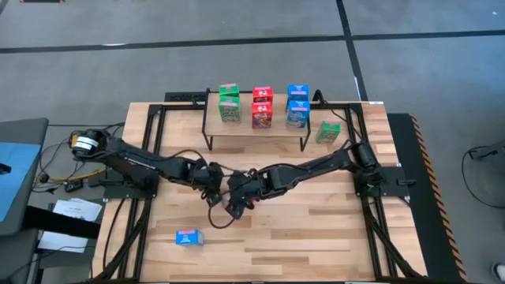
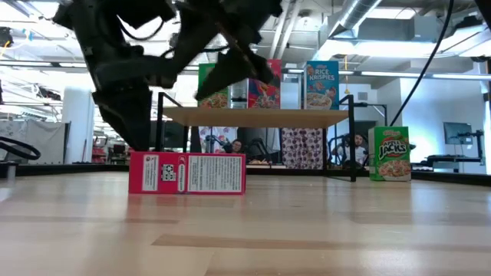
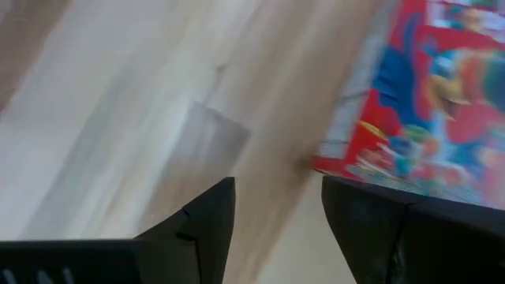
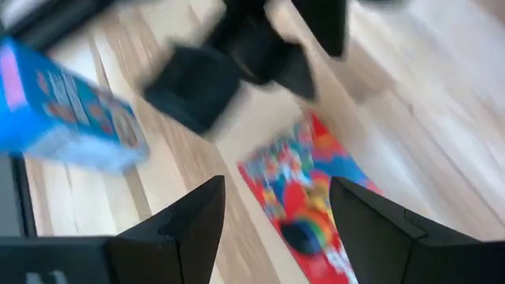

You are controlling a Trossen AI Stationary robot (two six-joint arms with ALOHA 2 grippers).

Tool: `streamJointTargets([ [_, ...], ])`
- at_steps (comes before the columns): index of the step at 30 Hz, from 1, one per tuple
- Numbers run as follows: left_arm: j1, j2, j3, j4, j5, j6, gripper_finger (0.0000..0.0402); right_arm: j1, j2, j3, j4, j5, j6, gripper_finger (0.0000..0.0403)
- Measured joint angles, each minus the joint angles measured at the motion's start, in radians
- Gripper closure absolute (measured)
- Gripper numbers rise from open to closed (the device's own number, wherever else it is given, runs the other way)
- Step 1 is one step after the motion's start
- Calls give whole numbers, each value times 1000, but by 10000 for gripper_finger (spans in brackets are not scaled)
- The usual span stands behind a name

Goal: Stack cereal on shelf
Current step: Put the red cereal box on the shelf aligned with the other red cereal boxes

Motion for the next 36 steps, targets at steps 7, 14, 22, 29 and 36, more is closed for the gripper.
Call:
streamJointTargets([
  [7, -57, -56, 22, 13, 5, -48, 223, -3, -2, 1, -221, -40, -4, 148],
  [14, -103, -23, 24, 42, 12, -106, 223, 15, -1, -13, -328, -39, -6, 148],
  [22, -107, 25, 24, 94, 11, -113, 223, 28, 5, -80, -289, -41, 9, 148],
  [29, -107, 39, 24, 97, 7, -141, 223, 28, 5, -80, -230, -51, 25, 148],
  [36, -108, 61, 23, 85, 3, -150, 223, 28, 5, -80, -287, -36, 33, 156],
])
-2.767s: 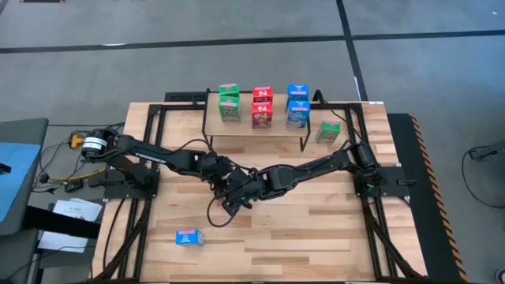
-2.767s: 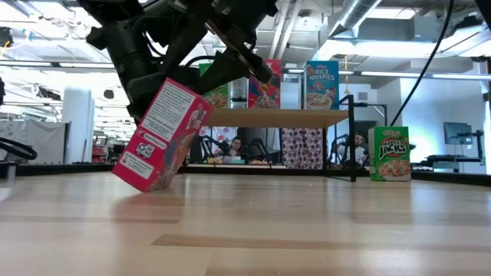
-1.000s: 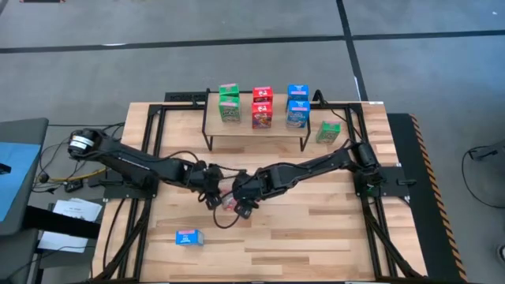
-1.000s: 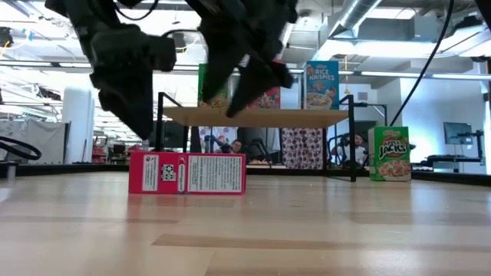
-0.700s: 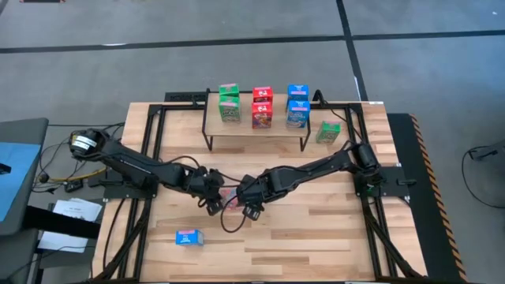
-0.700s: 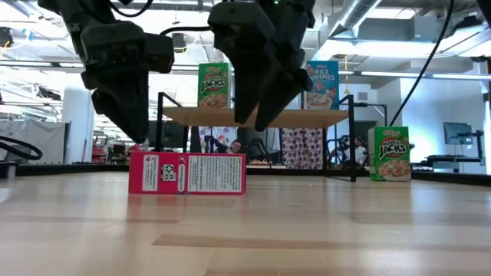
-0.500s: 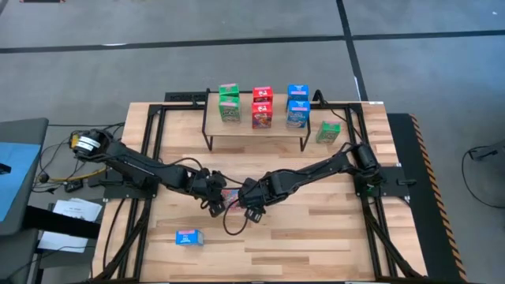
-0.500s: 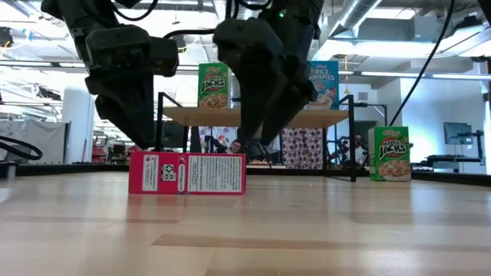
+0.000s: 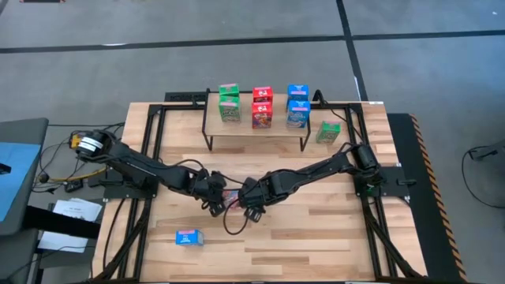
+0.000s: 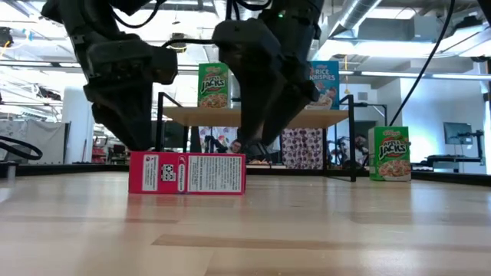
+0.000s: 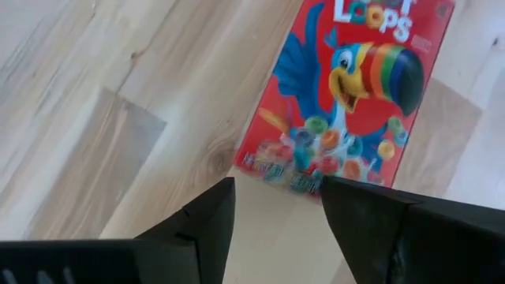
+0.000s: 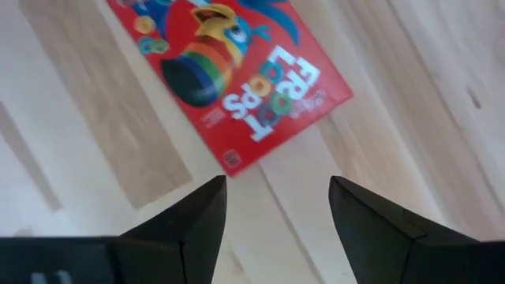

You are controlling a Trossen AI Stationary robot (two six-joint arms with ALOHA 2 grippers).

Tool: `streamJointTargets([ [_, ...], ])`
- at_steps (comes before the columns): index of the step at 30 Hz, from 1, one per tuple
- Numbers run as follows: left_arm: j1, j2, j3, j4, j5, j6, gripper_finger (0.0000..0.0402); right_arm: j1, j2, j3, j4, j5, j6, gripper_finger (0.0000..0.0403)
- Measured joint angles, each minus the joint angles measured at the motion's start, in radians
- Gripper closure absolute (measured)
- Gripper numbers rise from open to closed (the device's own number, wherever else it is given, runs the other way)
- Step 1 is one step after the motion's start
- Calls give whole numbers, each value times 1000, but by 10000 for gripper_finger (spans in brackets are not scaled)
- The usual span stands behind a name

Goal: Stack cereal on shelf
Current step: Put the red cereal box on the shelf aligned with the other red cereal boxes

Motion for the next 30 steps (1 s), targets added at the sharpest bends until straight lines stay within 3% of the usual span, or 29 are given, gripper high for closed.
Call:
streamJointTargets([
  [10, 0, 25, 2, 3, -8, -1, 223, 0, 0, 0, -33, 30, -6, 192],
  [30, -38, 25, -23, -20, -51, -93, 223, -9, 0, 0, -63, 14, 82, 195],
])
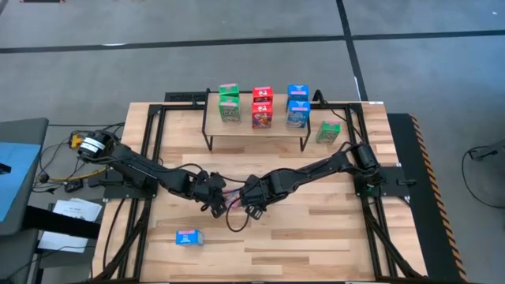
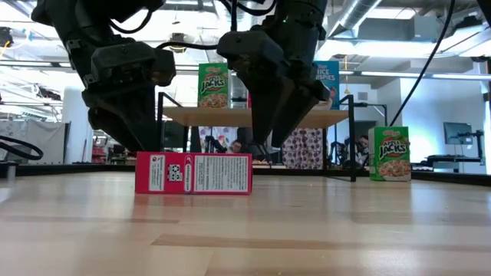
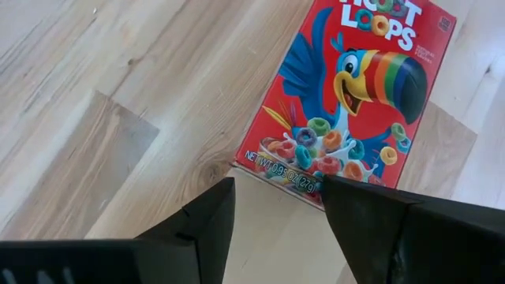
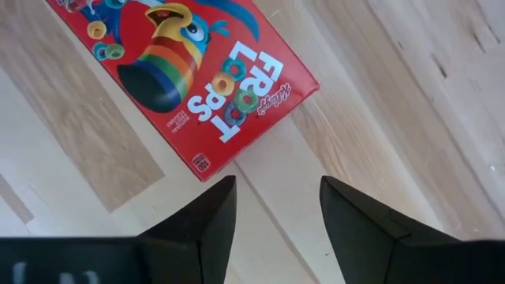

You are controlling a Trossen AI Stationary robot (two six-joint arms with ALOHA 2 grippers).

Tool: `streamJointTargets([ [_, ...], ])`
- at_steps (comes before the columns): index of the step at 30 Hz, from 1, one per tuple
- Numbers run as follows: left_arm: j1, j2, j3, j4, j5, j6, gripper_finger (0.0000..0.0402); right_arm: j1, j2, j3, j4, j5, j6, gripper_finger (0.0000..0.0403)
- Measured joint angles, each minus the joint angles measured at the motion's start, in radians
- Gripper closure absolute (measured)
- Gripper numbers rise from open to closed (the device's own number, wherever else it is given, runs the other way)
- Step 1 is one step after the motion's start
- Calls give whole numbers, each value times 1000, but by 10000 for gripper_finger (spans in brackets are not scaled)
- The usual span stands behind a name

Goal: Stack cereal on shelf
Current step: Put the red cereal box on the shelf aligned with the other red cereal boxes

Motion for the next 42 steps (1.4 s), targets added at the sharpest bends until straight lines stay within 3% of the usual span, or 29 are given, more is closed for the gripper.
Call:
streamJointTargets([
  [42, -34, 3, -4, -85, 12, -83, 223, -10, 0, 0, 52, -18, -8, 195],
])
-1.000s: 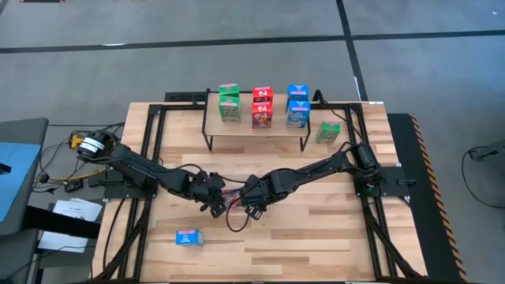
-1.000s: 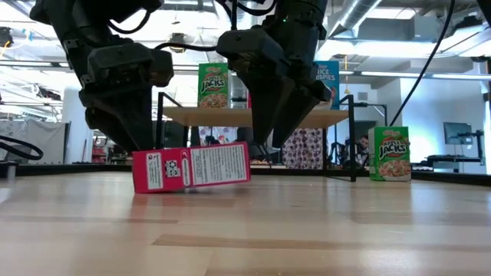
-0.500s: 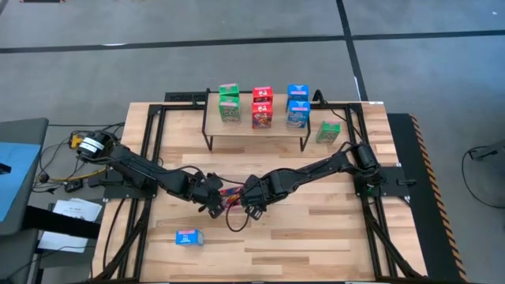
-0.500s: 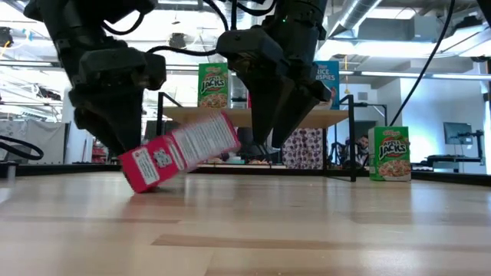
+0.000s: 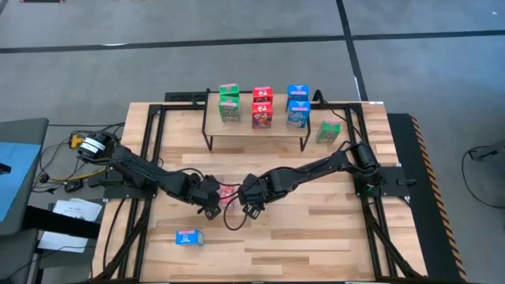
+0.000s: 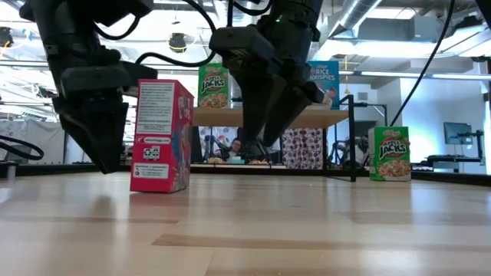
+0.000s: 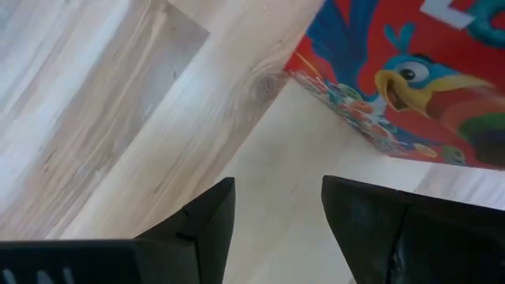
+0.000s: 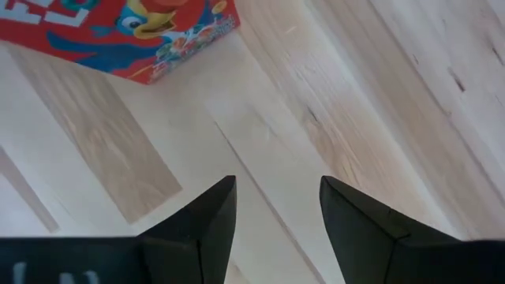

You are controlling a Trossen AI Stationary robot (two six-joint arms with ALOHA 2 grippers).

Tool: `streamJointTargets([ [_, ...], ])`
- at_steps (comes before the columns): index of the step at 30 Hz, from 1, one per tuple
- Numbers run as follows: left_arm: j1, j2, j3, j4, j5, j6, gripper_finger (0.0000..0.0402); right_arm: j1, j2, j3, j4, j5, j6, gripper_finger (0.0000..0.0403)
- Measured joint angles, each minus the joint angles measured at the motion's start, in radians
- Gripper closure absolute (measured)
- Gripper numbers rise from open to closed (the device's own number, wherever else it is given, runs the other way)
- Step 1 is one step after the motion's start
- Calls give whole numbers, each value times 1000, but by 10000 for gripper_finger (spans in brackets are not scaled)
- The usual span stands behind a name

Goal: Stack cereal on shelf
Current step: Put the red cereal box on the shelf aligned with the other red cereal boxes

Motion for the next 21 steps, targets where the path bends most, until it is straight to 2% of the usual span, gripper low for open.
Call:
streamJointTargets([
  [6, -19, 0, 0, -11, -5, 12, 223, -3, 0, 0, 4, -7, -80, 195],
  [10, -31, -21, 1, -12, -8, 12, 223, -10, 0, 12, 4, -86, -154, 195],
  [17, -29, -121, 2, -15, -37, 14, 223, -37, 0, 35, -10, -184, -194, 195],
  [21, -25, -186, 2, -79, -42, -1, 223, -55, 0, 63, -59, -215, -217, 195],
])
